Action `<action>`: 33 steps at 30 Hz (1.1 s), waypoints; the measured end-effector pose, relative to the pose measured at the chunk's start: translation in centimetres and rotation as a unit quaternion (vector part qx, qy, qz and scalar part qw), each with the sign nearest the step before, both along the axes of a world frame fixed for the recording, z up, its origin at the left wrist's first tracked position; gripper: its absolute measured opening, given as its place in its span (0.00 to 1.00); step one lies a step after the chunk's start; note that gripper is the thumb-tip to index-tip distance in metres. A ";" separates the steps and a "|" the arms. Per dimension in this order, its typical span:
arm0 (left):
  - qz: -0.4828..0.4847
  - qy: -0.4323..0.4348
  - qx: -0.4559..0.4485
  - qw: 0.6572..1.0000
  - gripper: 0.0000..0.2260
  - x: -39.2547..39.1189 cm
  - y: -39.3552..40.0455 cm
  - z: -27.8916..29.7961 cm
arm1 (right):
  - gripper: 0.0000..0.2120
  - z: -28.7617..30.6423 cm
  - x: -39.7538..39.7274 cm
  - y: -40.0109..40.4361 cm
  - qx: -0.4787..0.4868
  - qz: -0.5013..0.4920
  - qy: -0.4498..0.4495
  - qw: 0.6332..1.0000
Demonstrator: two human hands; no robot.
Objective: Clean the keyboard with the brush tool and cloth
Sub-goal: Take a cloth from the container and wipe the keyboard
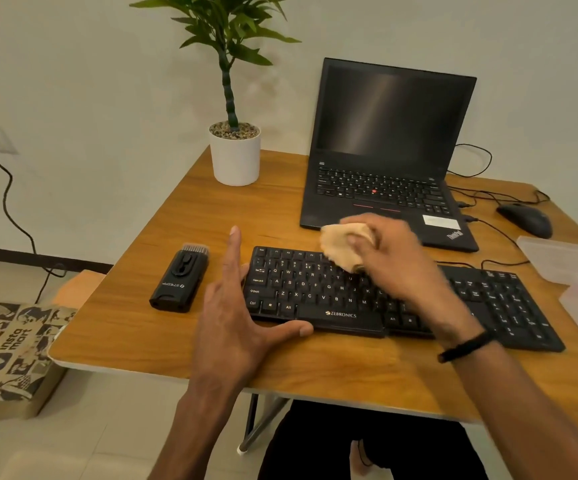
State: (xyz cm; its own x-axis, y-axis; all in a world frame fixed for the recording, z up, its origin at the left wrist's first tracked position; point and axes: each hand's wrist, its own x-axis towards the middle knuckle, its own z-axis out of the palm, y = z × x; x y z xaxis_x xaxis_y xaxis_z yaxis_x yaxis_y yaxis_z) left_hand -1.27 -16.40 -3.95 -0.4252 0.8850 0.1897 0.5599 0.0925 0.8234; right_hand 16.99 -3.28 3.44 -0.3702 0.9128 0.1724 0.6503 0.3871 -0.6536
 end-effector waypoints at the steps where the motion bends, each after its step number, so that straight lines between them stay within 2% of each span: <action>1: 0.000 -0.001 -0.002 1.000 0.71 0.0 0.0 0.0 | 0.15 0.2 1.6 0.4 0.033 -0.032 -0.019 0.999; 3: 0.000 0.001 -0.003 1.000 0.71 0.0 0.1 0.0 | 0.17 0.2 4.3 1.1 0.069 -0.075 -0.089 0.991; 5: 0.000 -0.001 -0.003 1.000 0.71 0.0 0.1 0.0 | 0.18 -0.3 5.6 1.6 0.047 -0.071 -0.161 0.983; 7: 0.000 -0.004 -0.003 1.000 0.71 0.1 0.1 0.1 | 0.19 -0.8 5.7 1.7 0.016 -0.039 -0.194 0.980; 14: 0.003 0.001 -0.006 1.000 0.71 0.3 0.2 0.1 | 0.16 -2.4 0.7 2.2 0.015 0.077 -0.120 0.990; 18: 0.004 0.001 -0.004 1.000 0.71 0.2 0.1 0.0 | 0.15 -1.8 -0.3 2.4 0.000 0.125 -0.109 0.986; 20: -0.001 0.003 -0.004 1.000 0.71 0.3 0.1 0.0 | 0.16 -1.0 1.0 2.7 0.001 0.117 -0.136 0.984; 23: 0.000 0.007 0.001 1.000 0.70 0.1 0.1 -0.1 | 0.17 -0.6 3.3 3.2 0.015 0.076 -0.220 0.972; 26: -0.001 0.010 0.002 1.000 0.70 0.2 0.1 0.0 | 0.17 -1.1 4.1 2.6 0.025 0.045 -0.235 0.971; 28: 0.000 0.009 0.000 1.000 0.70 0.2 0.1 0.0 | 0.16 -1.7 3.3 2.2 0.035 0.048 -0.215 0.975; 33: 0.002 0.008 0.000 1.000 0.70 0.2 0.2 -0.2 | 0.13 -2.2 0.4 2.5 0.030 0.133 -0.134 0.982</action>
